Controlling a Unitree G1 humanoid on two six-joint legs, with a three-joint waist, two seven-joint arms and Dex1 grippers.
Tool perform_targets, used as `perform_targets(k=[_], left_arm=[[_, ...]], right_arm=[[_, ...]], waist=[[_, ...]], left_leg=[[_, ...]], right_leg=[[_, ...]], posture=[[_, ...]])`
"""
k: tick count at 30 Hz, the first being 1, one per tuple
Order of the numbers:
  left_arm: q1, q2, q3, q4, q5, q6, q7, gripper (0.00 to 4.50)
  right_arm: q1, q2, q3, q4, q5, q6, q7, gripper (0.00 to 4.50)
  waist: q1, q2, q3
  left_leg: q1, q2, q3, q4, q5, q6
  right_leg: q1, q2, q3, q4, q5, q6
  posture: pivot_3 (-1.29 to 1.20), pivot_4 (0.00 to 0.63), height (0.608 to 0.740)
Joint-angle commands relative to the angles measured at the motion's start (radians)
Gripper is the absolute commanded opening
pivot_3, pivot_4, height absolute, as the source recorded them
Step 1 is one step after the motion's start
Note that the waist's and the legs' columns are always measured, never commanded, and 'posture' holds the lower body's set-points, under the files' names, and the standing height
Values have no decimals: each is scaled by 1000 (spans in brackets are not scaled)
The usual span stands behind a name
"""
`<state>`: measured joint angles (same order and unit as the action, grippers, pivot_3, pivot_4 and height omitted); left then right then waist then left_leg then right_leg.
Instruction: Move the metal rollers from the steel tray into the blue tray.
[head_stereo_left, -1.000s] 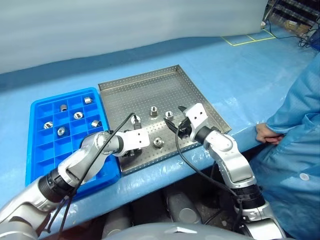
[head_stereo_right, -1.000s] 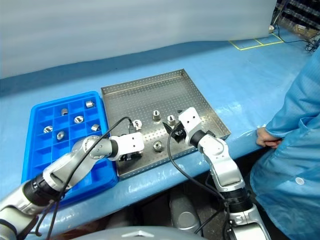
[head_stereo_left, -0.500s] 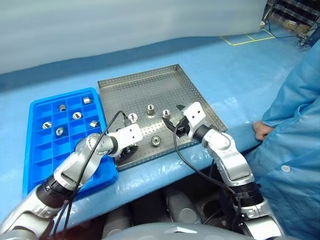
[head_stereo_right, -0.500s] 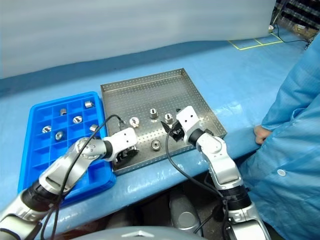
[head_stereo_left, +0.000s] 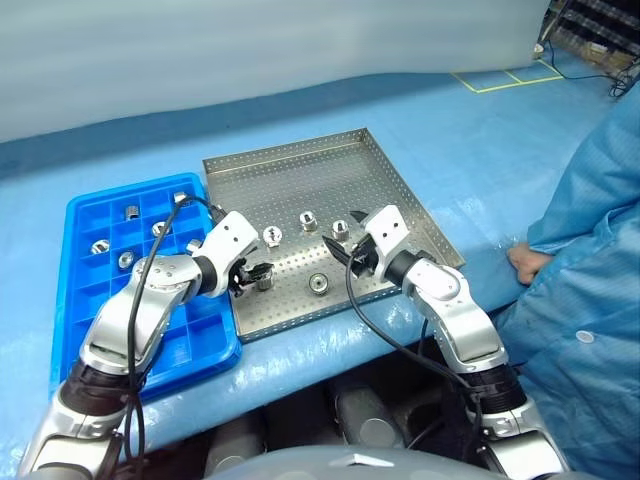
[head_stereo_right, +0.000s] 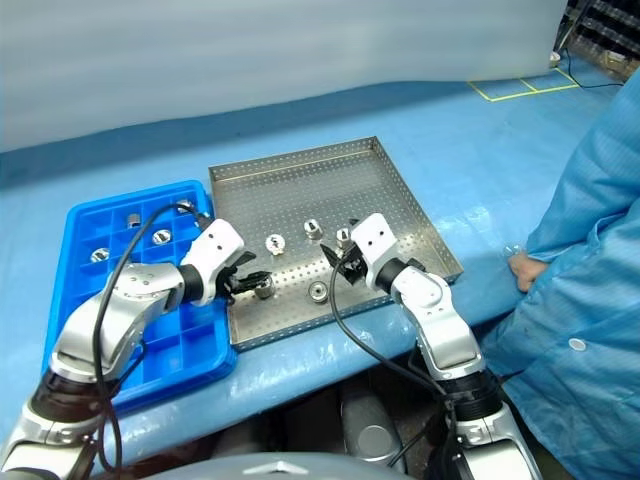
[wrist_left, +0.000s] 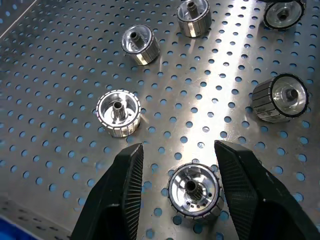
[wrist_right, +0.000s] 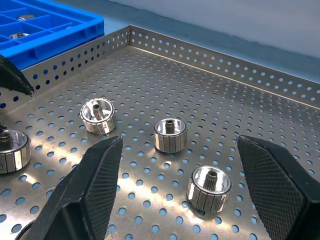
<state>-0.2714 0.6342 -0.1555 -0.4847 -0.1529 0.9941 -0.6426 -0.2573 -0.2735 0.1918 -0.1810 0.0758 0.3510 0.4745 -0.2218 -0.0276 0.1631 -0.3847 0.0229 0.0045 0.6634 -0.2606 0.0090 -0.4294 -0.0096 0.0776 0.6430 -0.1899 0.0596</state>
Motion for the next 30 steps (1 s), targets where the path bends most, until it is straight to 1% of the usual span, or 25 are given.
perform_targets(k=[1,2,3,5,8,9,12,25,30], left_arm=[[-5,53,-55,-42,39,-50,-1,2405],[-10,62,-72,-40,44,-63,-5,2405],[-15,68,-83,-36,48,-73,-6,2794],[-24,79,-98,-31,54,-83,-9,3276],[-51,96,-120,-19,57,-85,-23,4311],[-55,97,-122,-17,53,-85,-28,4443],[-66,111,-143,-3,62,-78,-40,4443],[-157,127,-326,135,186,-133,-79,4443],[-180,137,-360,174,227,-158,-115,4443]], right_arm=[[-27,5,2,-9,0,-18,7,3833],[-28,6,3,-8,0,-18,8,3833],[-29,7,4,-7,0,-18,9,3833],[-29,8,6,-7,-1,-19,9,3833],[-23,7,5,-7,-1,-20,7,3833],[-21,7,5,-7,-1,-20,6,3833],[-14,9,4,-11,-2,-20,2,3833],[-15,16,7,-8,-15,-29,-5,3833],[-16,20,6,-4,-17,-37,-8,3833]], waist=[[4,0,0],[7,0,0],[11,0,0],[19,0,0],[28,0,0],[30,0,0],[33,0,0],[34,0,0],[31,1,0]], left_leg=[[0,0,0,0,0,0],[0,0,0,0,0,0],[0,0,0,0,0,0],[0,0,0,0,0,0],[0,0,0,0,0,0],[0,0,0,0,0,0],[0,0,0,0,0,0],[1,0,0,1,0,0],[1,0,1,1,0,0]], right_leg=[[0,0,0,0,0,0],[0,0,0,0,0,0],[0,0,0,0,0,0],[0,0,0,0,0,0],[0,0,0,0,0,0],[0,0,0,0,0,0],[0,0,0,0,0,0],[1,0,0,0,0,0],[1,0,0,1,0,0]], posture=[[-158,150,740],[-157,150,740],[-157,150,740],[-159,150,740],[-165,150,740],[-166,150,740],[-175,150,740],[-189,150,740],[-195,150,740]])
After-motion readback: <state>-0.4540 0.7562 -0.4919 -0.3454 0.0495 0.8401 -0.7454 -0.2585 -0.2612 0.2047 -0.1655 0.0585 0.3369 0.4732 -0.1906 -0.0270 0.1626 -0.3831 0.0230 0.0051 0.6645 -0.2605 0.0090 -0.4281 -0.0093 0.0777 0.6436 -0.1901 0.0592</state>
